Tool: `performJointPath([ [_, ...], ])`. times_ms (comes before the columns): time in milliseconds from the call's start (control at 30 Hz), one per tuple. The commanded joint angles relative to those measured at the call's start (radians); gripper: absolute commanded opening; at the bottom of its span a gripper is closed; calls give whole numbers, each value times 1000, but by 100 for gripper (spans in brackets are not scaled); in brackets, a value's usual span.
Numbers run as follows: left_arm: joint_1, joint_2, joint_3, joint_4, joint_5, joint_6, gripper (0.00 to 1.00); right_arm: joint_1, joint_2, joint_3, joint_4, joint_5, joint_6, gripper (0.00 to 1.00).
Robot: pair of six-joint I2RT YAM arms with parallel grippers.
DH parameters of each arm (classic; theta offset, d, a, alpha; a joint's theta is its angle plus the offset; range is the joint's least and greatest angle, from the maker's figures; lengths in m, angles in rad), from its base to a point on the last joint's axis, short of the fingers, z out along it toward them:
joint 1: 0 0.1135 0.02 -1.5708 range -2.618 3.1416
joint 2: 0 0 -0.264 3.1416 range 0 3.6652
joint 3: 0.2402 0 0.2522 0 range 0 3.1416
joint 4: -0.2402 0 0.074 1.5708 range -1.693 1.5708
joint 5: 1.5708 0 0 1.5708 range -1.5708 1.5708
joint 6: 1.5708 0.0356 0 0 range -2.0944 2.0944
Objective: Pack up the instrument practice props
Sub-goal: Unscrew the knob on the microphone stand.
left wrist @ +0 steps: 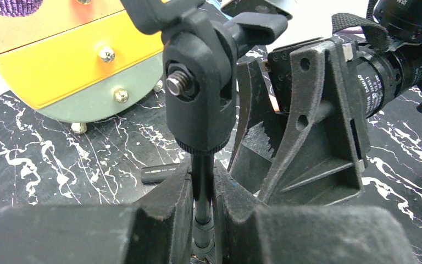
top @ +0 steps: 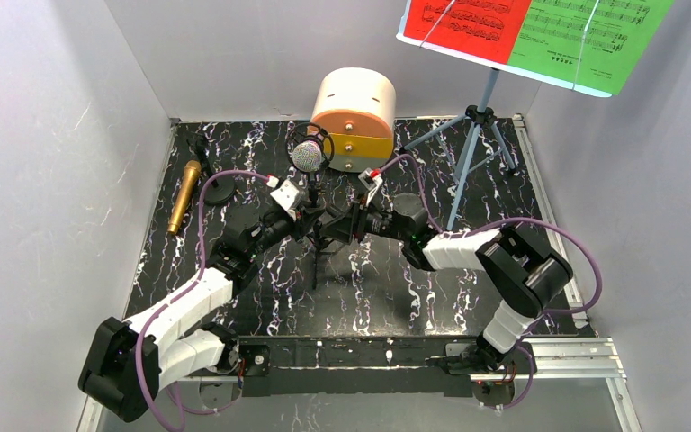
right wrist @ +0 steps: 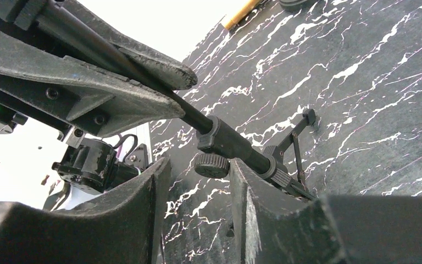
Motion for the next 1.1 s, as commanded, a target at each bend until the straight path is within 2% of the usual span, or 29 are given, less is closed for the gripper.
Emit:
performJointPath([
  [0, 0, -23, -11, -19, 22, 7, 0, -1, 11, 53, 41, -21, 23, 49],
  [100, 0, -26, -11, -19, 20, 7, 0, -2, 12, 55, 21, -20, 13, 44],
  [167, 0, -24, -11, -19, 20, 6, 0, -1, 11, 61, -1, -23, -10, 36],
  [300, 0, -24, -11, -19, 20, 6, 0, 0, -7, 103, -125, -25, -130, 12],
  [400, 0, -23, -11, -19, 19, 8, 0, 6, -37, 133, -259, -4, -285, 1],
  [600, 0, -17, -11, -19, 19, 6, 0, 87, -115, 192, -546, 163, -803, 1],
  [767, 0, -17, -11, -17, 17, 1, 0, 200, -148, 157, -606, 389, -1305, 1],
  [833, 0, -19, -11, -17, 15, 2, 0, 248, -153, 110, -562, 486, -1528, 1],
  [933, 0, -20, -12, -17, 13, 2, 0, 314, -141, 15, -409, 636, -1857, 1],
  [1067, 0, -19, -12, -16, 12, 2, 0, 367, -97, -43, -241, 736, -2177, 1],
])
